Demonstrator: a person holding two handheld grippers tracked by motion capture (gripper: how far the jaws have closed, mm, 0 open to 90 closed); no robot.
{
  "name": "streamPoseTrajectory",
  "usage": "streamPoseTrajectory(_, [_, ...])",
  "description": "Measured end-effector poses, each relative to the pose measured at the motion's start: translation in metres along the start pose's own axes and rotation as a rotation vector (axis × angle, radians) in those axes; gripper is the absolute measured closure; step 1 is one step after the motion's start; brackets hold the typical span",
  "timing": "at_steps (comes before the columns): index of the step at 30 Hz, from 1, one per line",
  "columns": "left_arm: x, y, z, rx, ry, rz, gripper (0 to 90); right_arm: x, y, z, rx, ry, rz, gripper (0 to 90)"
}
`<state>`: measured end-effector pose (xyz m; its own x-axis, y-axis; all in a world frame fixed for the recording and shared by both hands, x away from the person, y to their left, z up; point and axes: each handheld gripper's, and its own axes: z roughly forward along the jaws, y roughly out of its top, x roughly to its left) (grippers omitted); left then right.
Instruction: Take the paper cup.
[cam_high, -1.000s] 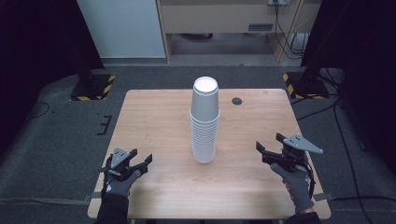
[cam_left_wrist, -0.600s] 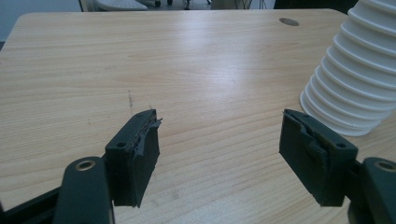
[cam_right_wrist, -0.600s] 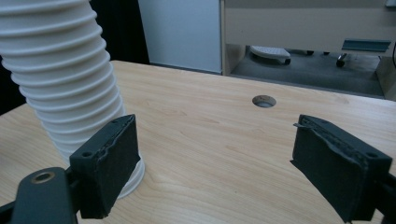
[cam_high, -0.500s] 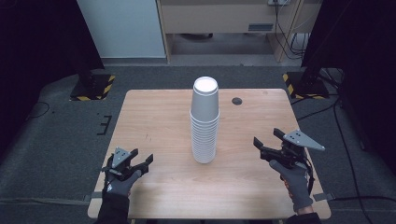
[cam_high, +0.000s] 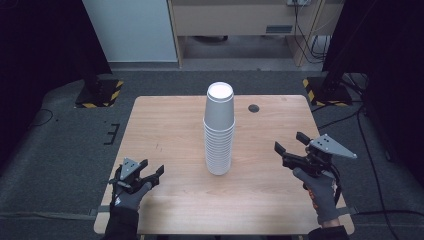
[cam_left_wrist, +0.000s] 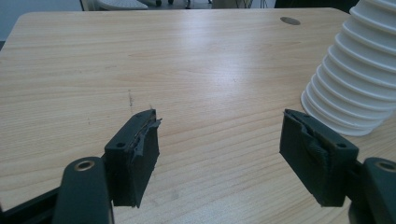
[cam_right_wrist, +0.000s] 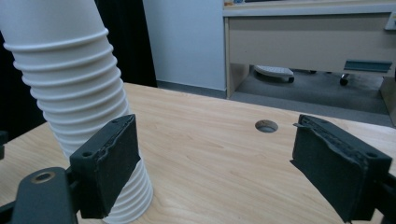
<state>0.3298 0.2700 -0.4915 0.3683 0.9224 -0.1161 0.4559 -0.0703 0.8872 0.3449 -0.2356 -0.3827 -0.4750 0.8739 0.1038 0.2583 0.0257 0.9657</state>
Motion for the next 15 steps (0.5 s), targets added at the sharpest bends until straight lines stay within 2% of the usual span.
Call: streamPoseTrajectory(15, [0.0, 0.0, 0.0, 0.002, -0.003, 0.006, 27.0, 0.017, 0.039, 0.014, -0.054, 0.054, -0.01, 14.8])
